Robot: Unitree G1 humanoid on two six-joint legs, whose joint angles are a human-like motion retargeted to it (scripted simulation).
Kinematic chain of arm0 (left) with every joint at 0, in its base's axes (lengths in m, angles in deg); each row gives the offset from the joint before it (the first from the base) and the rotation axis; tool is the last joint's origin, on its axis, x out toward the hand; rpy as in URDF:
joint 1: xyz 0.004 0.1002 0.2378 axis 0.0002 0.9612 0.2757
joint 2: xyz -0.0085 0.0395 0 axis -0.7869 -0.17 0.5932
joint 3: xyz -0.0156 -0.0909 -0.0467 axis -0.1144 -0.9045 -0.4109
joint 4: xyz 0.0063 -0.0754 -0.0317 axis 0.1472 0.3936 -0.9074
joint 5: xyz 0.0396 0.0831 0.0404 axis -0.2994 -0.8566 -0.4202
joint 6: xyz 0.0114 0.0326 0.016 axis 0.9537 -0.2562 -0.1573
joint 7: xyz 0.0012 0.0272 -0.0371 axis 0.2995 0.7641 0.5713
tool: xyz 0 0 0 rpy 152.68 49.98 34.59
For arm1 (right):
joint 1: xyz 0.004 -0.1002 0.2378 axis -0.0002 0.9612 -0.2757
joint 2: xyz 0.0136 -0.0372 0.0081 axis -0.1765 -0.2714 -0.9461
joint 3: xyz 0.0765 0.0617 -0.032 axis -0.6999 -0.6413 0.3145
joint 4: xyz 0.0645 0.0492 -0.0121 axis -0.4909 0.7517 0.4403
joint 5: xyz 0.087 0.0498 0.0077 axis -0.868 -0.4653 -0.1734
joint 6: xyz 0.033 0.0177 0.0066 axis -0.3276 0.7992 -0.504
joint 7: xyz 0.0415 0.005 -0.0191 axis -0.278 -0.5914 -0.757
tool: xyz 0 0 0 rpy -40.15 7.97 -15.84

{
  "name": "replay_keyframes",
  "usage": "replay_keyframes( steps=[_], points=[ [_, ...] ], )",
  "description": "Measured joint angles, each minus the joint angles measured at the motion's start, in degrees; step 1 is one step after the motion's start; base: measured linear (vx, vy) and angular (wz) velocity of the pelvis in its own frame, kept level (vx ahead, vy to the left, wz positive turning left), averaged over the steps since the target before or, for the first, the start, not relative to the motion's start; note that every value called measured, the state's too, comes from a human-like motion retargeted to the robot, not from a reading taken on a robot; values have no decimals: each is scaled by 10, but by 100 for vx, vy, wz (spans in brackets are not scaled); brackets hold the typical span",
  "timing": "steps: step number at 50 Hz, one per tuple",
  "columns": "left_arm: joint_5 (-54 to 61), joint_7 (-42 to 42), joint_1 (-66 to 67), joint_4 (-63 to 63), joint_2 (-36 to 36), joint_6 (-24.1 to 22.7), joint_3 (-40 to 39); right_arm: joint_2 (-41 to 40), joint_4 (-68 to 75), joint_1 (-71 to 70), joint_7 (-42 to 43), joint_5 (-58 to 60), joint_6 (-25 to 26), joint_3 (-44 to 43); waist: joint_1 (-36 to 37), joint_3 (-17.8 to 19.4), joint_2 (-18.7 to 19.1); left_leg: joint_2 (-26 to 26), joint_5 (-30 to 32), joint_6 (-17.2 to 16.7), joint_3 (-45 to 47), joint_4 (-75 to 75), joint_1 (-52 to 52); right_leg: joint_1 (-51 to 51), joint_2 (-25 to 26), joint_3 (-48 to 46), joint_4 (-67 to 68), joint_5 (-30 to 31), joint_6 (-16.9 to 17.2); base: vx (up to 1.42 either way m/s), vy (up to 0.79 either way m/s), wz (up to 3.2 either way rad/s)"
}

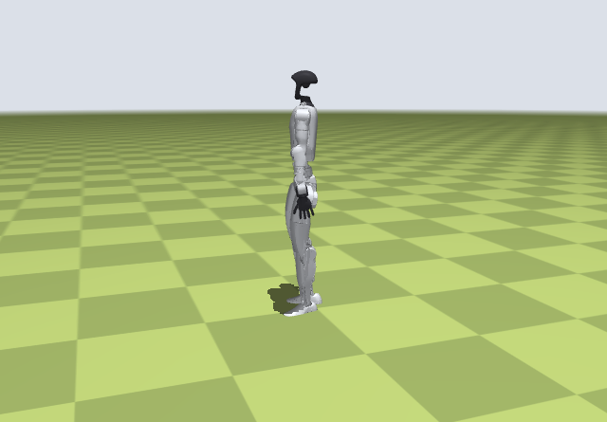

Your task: In place motions

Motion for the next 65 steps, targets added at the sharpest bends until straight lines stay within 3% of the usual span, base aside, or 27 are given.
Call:
replay_keyframes(
  steps=[5,9,15,17,20,23,28,35,40,46,53,58,60,62,65],
  points=[
    [-9,8,0,-37,-12,3,6,-16,-23,-7,14,-9,-10,30,-9,18,2,6,8,4,-21,9,-15,-17,6,42,32,-14,2,-7,-3,33],
    [-17,-3,-8,-62,-18,2,4,-20,-24,-1,21,-4,-16,50,29,28,-21,-3,22,4,-19,19,-24,8,-14,-19,17,-26,-21,-4,3,40],
    [11,-36,-45,-72,1,2,-2,-4,1,18,4,22,-25,48,63,39,-34,-17,43,13,-65,35,-62,49,-25,-126,-1,-51,-17,-3,9,188],
    [18,-27,-50,-79,3,-4,0,5,18,26,0,13,-24,45,110,34,-44,-9,18,24,-24,38,-70,61,-37,-128,-1,-68,-4,1,16,167],
    [4,-12,-55,-92,-1,-10,19,19,49,33,-3,0,-6,27,112,39,-63,-21,-2,43,-5,35,-76,76,-55,-221,-5,-76,0,-2,16,321],
    [-7,-24,-52,-94,-15,-17,18,31,65,35,9,22,15,15,131,40,-84,-12,-27,53,87,24,-67,91,-72,-295,-8,-89,14,-5,14,296],
    [6,-54,-44,-39,-39,-6,-23,47,47,48,48,64,15,-8,131,29,-100,5,-61,32,261,7,-36,112,-76,-419,-18,-97,42,3,14,291],
    [39,-77,-4,28,-64,13,-91,72,20,28,64,31,12,-19,141,23,-92,-19,32,43,235,-21,-49,135,-65,-493,-18,-99,70,8,16,147],
    [41,-72,67,19,-50,-3,-139,52,-17,-26,69,16,20,-20,169,36,-95,-21,69,45,226,-15,-41,145,-71,-484,-14,-97,72,11,9,-18],
    [58,-62,125,31,-19,17,-177,-9,-124,-43,9,-19,-35,-9,182,26,-97,-22,55,23,248,-18,-23,148,-77,-465,-14,-89,71,19,6,-45],
    [67,-51,111,20,1,4,-178,-39,-195,-19,-39,-26,-74,28,176,9,-91,-40,34,23,240,-26,-9,162,-80,-465,-19,-61,75,24,11,1],
    [75,-48,66,-20,7,0,-136,-21,-152,-10,-23,50,-61,32,150,8,-49,-21,23,29,196,-24,-2,172,-87,-445,47,14,22,24,12,57],
    [78,-48,41,-34,5,-1,-117,-14,-121,-7,-3,70,-48,28,124,12,-17,6,20,30,162,-15,-3,165,-88,-412,106,29,-24,22,7,109],
    [79,-43,15,-48,-1,0,-98,-8,-82,-4,15,65,-33,23,101,14,-3,18,18,31,137,-6,-10,116,-97,-306,186,5,-11,23,4,107],
    [71,-35,-26,-74,-15,4,-69,-4,-29,1,27,29,-12,0,45,22,12,23,25,35,84,-3,-25,-2,-62,-108,293,-54,47,5,-5,172]
  ],
)
